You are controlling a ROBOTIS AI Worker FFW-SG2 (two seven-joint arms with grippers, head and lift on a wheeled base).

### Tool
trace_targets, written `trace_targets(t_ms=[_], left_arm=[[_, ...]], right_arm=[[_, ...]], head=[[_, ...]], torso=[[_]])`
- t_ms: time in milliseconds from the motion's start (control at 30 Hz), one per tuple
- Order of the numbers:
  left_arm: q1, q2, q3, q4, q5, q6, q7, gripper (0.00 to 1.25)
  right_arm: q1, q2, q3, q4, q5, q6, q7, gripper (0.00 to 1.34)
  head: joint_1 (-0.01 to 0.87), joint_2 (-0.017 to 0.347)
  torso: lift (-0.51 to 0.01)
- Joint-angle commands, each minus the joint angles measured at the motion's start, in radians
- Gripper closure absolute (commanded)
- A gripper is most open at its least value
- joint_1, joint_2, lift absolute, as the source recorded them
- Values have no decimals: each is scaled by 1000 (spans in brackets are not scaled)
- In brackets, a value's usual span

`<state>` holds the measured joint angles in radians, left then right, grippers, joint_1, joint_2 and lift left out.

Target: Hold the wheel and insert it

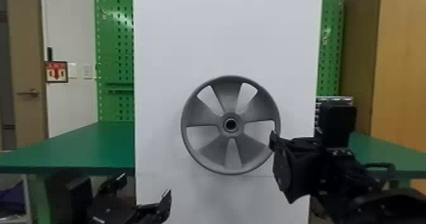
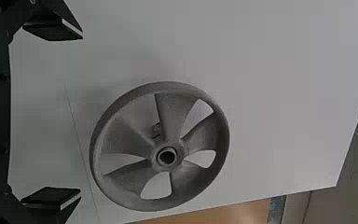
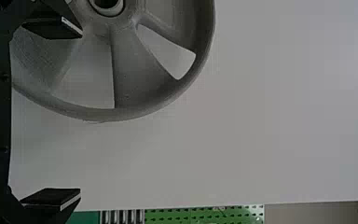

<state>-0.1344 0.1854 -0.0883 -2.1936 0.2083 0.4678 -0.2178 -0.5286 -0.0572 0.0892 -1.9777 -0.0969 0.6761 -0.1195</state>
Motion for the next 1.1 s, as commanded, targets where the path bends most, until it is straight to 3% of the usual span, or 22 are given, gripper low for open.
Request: trace_targets(t_ms=[0,200,400,567,867,1067], left_arm=[[-2,-3,2,0,-1,-5,0,101],[1,-7,8,0,-3,-9,0,101],[1,-12,10,0,-4,-14,0,101],[-1,-18,12,0,-9,-14,0,101],[-1,-18,13,0,-9,-14,0,101],[-1,-18,13,0,-9,-14,0,101]], right_arm=[[81,-23,-25,-116,-27,40,0,104],[200,-38,-54,-205,-53,10,18,105],[341,-39,-75,-207,-87,-153,46,105],[427,-59,-71,-191,-40,-274,47,105],[541,-21,-100,-104,-7,-448,47,107],[576,-16,-88,-44,19,-495,47,114]], head=[[97,15],[97,15],[97,15],[97,15],[97,15],[97,15]], torso=[[-442],[-442],[-442],[-442],[-442],[-442]])
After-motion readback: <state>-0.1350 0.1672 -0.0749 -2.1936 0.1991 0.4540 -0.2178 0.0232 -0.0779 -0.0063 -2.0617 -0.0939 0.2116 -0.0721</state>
